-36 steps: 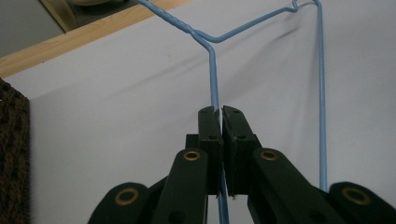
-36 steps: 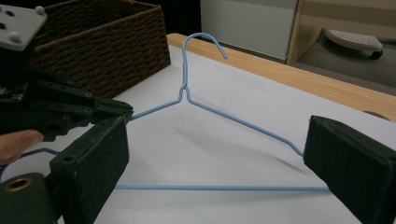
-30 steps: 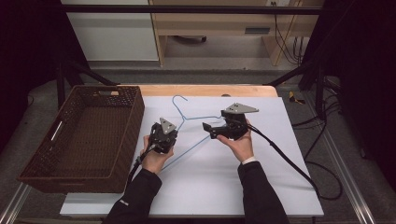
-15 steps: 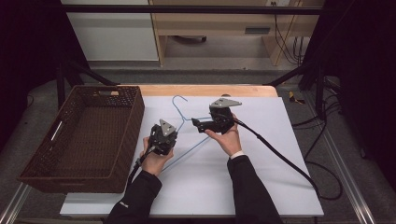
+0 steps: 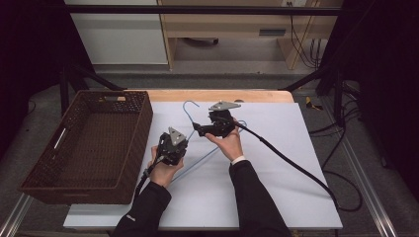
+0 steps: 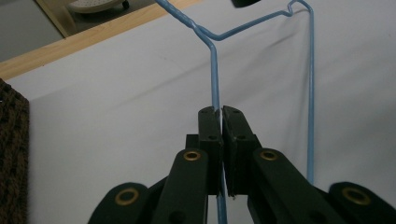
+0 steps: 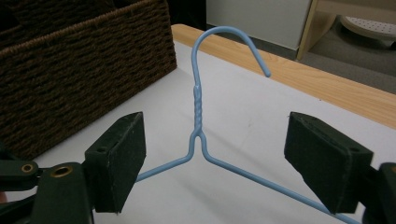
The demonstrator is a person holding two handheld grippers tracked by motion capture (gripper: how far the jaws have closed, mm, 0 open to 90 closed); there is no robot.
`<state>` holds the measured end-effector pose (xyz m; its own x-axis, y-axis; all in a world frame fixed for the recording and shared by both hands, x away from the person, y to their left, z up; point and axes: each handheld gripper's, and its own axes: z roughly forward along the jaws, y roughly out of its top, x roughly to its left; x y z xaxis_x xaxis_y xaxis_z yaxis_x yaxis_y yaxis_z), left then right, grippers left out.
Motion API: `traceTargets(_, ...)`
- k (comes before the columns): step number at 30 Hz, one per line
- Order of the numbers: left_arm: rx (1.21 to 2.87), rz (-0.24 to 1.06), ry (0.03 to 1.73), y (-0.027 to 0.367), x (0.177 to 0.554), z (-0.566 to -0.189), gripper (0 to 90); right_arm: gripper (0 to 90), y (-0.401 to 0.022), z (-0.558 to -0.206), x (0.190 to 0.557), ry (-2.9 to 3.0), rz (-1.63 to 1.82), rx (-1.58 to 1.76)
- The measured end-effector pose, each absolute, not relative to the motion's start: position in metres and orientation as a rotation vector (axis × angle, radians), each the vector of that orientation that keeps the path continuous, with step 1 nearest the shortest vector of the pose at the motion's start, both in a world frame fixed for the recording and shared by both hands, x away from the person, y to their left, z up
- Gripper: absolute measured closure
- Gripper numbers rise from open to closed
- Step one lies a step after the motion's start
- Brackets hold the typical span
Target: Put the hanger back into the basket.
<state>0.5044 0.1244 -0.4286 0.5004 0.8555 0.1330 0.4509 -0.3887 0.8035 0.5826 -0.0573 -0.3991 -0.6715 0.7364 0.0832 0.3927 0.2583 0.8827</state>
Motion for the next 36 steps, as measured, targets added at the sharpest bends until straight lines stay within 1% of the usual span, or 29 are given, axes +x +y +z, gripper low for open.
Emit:
traceTargets(5, 2.019, 0.712, 1.068, 0.124, 0.503, -0.43, 87.0, 24.3, -0.049, -0.403, 0.586, 2.203, 1.371, 1.036)
traceTargets(6, 2.022, 0.714, 1.067, 0.124, 0.502, -0.43, 87.0, 26.4, -0.048, -0.405, 0.587, 2.21, 1.368, 1.04)
traceTargets(12, 2.02, 0.716, 1.063, 0.123, 0.501, -0.43, 87.0, 32.0, -0.043, -0.411, 0.591, 2.226, 1.346, 1.034)
traceTargets(14, 2.024, 0.717, 1.061, 0.123, 0.5, -0.43, 87.0, 36.5, -0.041, -0.412, 0.591, 2.227, 1.349, 1.028)
traceTargets(16, 2.023, 0.72, 1.06, 0.122, 0.5, -0.431, 87.0, 39.3, -0.04, -0.414, 0.592, 2.231, 1.355, 1.028)
traceTargets(17, 2.022, 0.719, 1.06, 0.122, 0.499, -0.432, 87.0, 42.4, -0.04, -0.414, 0.592, 2.232, 1.347, 1.035)
traceTargets(18, 2.022, 0.719, 1.06, 0.122, 0.499, -0.432, 87.0, 42.4, -0.04, -0.414, 0.592, 2.232, 1.347, 1.035)
traceTargets(19, 2.026, 0.717, 1.062, 0.122, 0.499, -0.433, 87.0, 48.7, -0.039, -0.416, 0.592, 2.24, 1.349, 1.038)
traceTargets(20, 2.026, 0.717, 1.062, 0.122, 0.499, -0.433, 87.0, 48.7, -0.039, -0.416, 0.592, 2.24, 1.349, 1.038)
traceTargets(21, 2.025, 0.717, 1.062, 0.122, 0.499, -0.434, 87.0, 54.3, -0.038, -0.417, 0.593, 2.241, 1.345, 1.039)
traceTargets(22, 2.029, 0.714, 1.059, 0.122, 0.499, -0.435, 87.0, 57.2, -0.038, -0.417, 0.593, 2.238, 1.341, 1.031)
traceTargets(23, 2.029, 0.714, 1.059, 0.122, 0.499, -0.435, 87.0, 57.2, -0.038, -0.417, 0.593, 2.238, 1.341, 1.031)
traceTargets(24, 2.036, 0.715, 1.055, 0.121, 0.499, -0.436, 87.0, 61.0, -0.038, -0.418, 0.593, 2.238, 1.334, 1.027)
traceTargets(25, 2.036, 0.715, 1.055, 0.121, 0.499, -0.436, 87.0, 61.0, -0.038, -0.418, 0.593, 2.238, 1.334, 1.027)
traceTargets(26, 2.038, 0.715, 1.054, 0.121, 0.498, -0.436, 87.0, 65.8, -0.037, -0.42, 0.593, 2.242, 1.324, 1.033)
traceTargets(28, 2.038, 0.716, 1.052, 0.121, 0.498, -0.437, 87.0, 68.5, -0.037, -0.421, 0.594, 2.248, 1.32, 1.037)
traceTargets(29, 2.037, 0.715, 1.052, 0.121, 0.498, -0.437, 87.0, 68.5, -0.037, -0.421, 0.594, 2.248, 1.32, 1.037)
traceTargets(30, 2.039, 0.718, 1.05, 0.121, 0.498, -0.437, 87.0, 73.5, -0.037, -0.421, 0.594, 2.255, 1.33, 1.03)
traceTargets(31, 2.039, 0.718, 1.05, 0.121, 0.498, -0.437, 87.0, 73.5, -0.037, -0.421, 0.594, 2.255, 1.33, 1.03)
traceTargets(32, 2.037, 0.715, 1.05, 0.12, 0.498, -0.438, 87.0, 77.3, -0.036, -0.421, 0.594, 2.26, 1.336, 1.035)
traceTargets(33, 2.037, 0.715, 1.05, 0.12, 0.498, -0.438, 87.0, 79.0, -0.036, -0.422, 0.594, 2.262, 1.342, 1.026)
traceTargets(36, 2.041, 0.714, 1.048, 0.12, 0.498, -0.438, 87.0, 80.7, -0.035, -0.422, 0.593, 2.263, 1.345, 1.028)
